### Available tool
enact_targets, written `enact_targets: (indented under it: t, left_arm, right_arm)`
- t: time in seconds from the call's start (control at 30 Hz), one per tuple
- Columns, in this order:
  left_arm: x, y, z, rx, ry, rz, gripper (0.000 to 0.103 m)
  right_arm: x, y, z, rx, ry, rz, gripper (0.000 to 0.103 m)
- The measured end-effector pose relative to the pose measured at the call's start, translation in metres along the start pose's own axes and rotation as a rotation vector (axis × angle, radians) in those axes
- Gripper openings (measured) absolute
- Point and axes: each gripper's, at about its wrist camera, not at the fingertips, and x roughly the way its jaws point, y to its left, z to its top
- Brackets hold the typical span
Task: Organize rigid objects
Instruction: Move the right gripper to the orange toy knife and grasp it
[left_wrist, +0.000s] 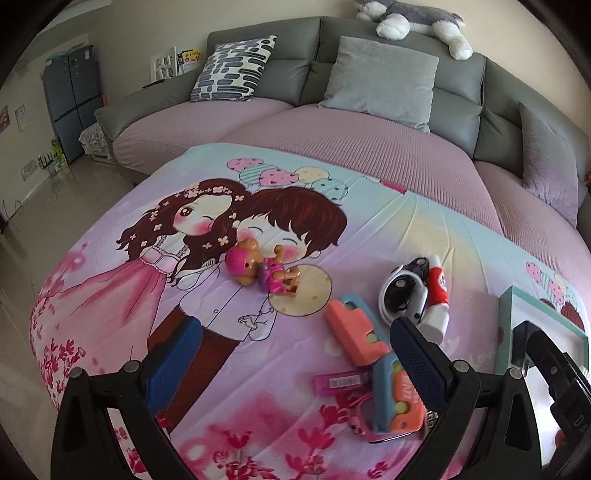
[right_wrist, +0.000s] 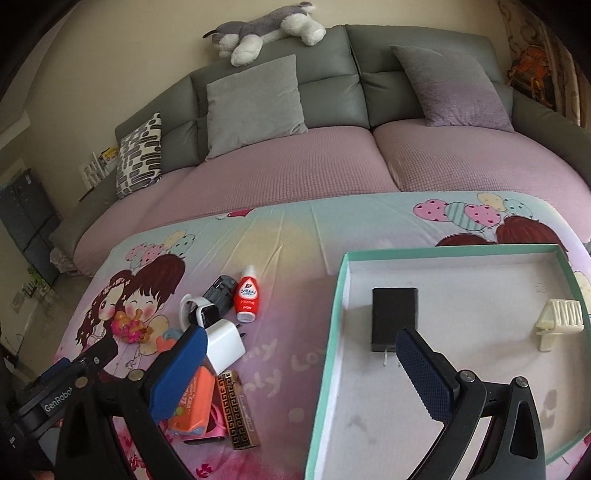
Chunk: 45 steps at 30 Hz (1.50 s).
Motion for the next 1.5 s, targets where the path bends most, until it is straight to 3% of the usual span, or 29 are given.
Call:
enact_targets:
  t: [0.13,0.5,0.7,0.9,1.13,1.5]
  left_arm:
    - [0.011,0.006,-0.005,-0.001,0.050,-0.032,0.102]
    - [0.045,0.047,-0.017,-0.121,0.156,-0.011,0.102]
    - [0.053,0.058,-0.022,-0.160,0.175,0.000,0.102]
    - [0.054,0.063,-0.022,-0.175,0.177,0.000,0.102]
    - [0.055,0.062,-0.022,-0.176,0.178,-0.003,0.102]
    - [0.053,0.051,-0.020,-0.149,0.173,-0.018,0.102]
  right_arm:
    - [0.008,0.011,-0.005,-0.034,0.032,-0.003,0.100]
    - [0.038,0.049,-0.032,-0.130,0.157,0.040,0.093]
    - [0.049,0.079,-0.050,-0.209,0.190,0.061,0.088]
    - [0.053,0.096,-0.060,-0.284,0.204,0.056,0.072]
    - [0.049,0.095,-0.059,-0.263,0.209,0.118,0.048]
    - [0.052,0.100,-0.064,-0.307,0.200,0.103,0.051]
